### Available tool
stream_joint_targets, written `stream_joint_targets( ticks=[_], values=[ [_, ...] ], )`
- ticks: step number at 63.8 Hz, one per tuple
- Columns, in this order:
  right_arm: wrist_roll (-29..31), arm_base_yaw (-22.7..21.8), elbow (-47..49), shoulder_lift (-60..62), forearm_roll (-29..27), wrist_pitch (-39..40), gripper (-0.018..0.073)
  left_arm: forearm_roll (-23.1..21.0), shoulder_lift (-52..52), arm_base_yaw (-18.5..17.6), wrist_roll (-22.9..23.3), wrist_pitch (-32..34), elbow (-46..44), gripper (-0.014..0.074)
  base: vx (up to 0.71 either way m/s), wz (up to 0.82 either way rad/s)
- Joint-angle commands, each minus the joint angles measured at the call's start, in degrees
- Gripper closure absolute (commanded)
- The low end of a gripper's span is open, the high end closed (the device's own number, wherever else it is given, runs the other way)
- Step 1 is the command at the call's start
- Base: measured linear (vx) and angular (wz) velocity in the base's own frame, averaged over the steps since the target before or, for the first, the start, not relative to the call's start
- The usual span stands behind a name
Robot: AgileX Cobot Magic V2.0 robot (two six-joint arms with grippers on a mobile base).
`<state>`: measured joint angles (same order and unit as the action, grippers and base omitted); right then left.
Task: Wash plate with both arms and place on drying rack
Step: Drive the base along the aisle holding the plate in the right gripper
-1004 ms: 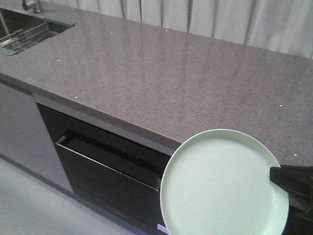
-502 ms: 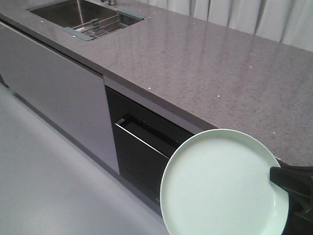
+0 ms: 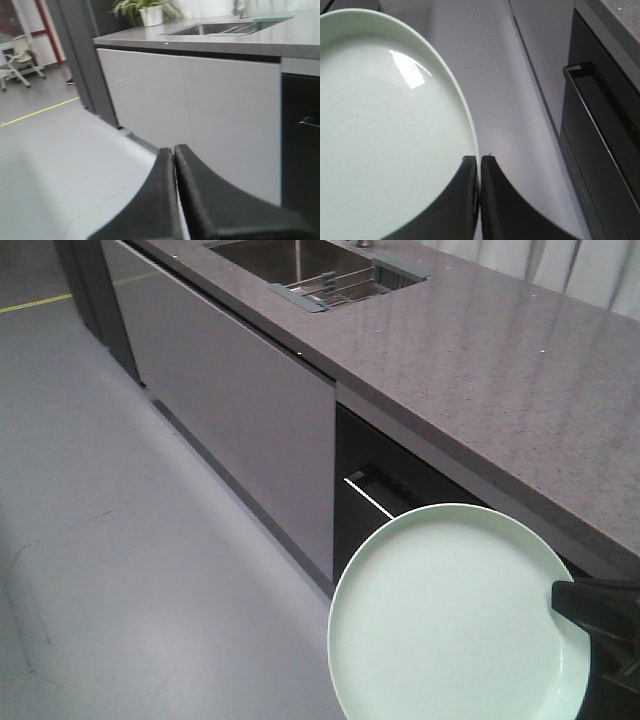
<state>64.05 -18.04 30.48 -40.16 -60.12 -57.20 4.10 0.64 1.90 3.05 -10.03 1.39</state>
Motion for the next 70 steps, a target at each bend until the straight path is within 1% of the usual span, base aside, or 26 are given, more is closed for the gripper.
stream_joint_targets(
  ticks=[1,27,70],
  values=[
    [0.55,-0.37,1.45,0.07,-3.55,0.59,0.0561,-0.1,0.82,-0.04,0.51,4.11,-1.35,0.0603,-0.05,0.49],
    [0.5,-0.37,1.45,0.07,-3.55,0.57,0.0561,-0.1,0.82,-0.04,0.51,4.11,-1.35,0.0603,-0.04,0.43],
    [0.5,-0.37,1.45,0.07,-3.55,0.57,0.0561,-0.1,0.82,-0.04,0.51,4.11,-1.35,0.0603,0.03,0.33]
  ],
)
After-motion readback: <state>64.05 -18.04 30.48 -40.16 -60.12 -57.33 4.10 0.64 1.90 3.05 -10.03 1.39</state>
